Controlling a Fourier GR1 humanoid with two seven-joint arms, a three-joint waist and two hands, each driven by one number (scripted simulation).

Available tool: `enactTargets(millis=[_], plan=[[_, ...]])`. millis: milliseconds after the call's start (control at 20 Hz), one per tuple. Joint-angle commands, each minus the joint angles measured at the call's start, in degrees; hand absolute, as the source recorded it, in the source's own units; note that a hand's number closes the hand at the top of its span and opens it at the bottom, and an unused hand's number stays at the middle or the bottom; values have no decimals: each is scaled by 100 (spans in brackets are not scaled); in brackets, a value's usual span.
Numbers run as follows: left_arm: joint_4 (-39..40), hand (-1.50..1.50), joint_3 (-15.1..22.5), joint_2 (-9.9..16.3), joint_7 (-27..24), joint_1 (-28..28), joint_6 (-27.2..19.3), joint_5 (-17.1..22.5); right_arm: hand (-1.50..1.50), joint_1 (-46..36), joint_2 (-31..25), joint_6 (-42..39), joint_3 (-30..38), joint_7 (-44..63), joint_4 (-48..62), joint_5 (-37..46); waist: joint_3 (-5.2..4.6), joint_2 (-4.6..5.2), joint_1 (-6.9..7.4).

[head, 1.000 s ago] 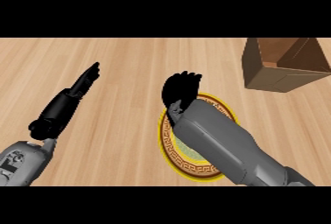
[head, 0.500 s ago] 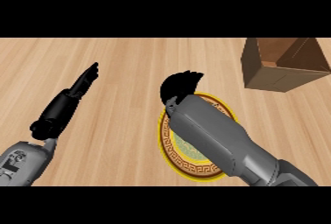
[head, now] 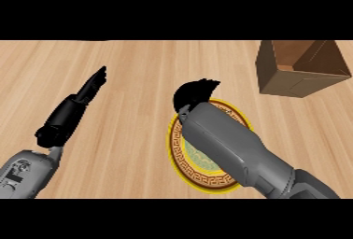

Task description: Pick the pear from the plate and place it in the cardboard box

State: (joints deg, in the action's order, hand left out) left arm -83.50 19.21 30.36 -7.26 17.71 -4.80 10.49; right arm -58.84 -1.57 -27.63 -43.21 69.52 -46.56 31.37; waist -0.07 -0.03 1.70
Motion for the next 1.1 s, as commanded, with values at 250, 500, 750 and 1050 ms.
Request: enactTargets(millis=[250, 500, 750, 1050], plan=[[-116, 0, -184, -22, 169, -78, 83, -58, -150, 157, 149, 46, -144, 1135, 164, -104, 4, -2, -59], [7, 0, -269, -119, 45, -74, 215, -73, -150, 103, 150, 60, -1, 915, 363, -60, 3, 6, -116], [-285, 0, -157, -196, 147, -306, 25, -294, -150, 159, 150, 163, -156, 1079, 632, 34, 3, -2, -54], [-394, 0, -361, -167, 389, -122, 220, -177, -150, 549, 151, 280, -230, 1004, 546, 148, 6, -29, -151]])
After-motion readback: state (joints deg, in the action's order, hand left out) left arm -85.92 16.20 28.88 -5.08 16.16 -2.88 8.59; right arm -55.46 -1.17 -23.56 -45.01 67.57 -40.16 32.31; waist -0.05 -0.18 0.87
